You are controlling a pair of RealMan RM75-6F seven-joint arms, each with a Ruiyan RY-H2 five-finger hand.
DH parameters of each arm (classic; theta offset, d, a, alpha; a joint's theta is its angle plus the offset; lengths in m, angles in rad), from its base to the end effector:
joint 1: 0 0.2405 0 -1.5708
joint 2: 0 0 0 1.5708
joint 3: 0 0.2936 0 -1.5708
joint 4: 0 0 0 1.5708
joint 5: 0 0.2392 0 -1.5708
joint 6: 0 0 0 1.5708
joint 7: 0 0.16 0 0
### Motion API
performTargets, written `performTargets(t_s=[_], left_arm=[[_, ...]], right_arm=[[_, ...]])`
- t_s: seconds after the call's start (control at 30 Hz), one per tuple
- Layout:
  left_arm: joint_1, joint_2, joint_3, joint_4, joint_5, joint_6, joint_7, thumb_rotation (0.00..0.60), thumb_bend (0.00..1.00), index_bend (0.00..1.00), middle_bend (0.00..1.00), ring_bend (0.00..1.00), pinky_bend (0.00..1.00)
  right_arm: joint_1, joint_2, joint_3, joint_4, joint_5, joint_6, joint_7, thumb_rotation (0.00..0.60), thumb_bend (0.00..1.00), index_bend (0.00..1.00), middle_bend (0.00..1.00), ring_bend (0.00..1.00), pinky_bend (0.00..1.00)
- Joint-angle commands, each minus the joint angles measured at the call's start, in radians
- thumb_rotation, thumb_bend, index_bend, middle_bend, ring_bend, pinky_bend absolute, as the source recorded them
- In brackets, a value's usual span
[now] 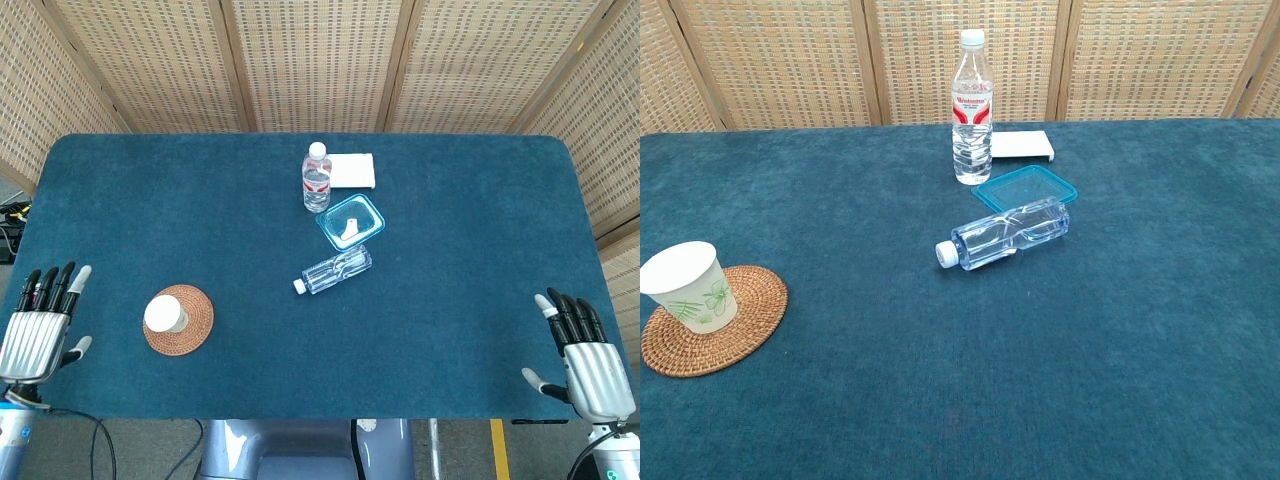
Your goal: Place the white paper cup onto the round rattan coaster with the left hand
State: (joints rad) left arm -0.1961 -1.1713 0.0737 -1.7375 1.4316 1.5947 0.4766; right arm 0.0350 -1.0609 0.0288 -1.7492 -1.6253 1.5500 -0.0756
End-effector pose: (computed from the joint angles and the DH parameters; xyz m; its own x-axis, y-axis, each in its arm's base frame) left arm -0.3165 0.2062 0.1206 0.6572 -0.0157 0.7536 0.7528 -0.0362 -0.6572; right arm -0.3186 -0.1778 0.1557 0.3962 0.0259 0.9178 -0.9134 -0.0908 0.3969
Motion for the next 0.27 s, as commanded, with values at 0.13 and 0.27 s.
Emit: performTargets(t_s=[0.13,0.27], left_arm=[[0.064,0.008,0.034,-0.009,0.051,0.043,0.028,0.600,0.19,0.00,0.00,0.00,0.00],[0.080,0.010,0.036,-0.006,0.062,0.044,0.035,0.600,0.19,0.00,0.00,0.00,0.00]], right_arm=[[0.004,-0.005,-0.002,-0.002,-0.003,-0.007,-0.012,0.600,0.12,0.04,0.00,0.00,0.00],[0.006,-0.006,-0.004,-0.004,-0.009,-0.008,-0.017,0.600,0.12,0.04,0.00,0.00,0.00]])
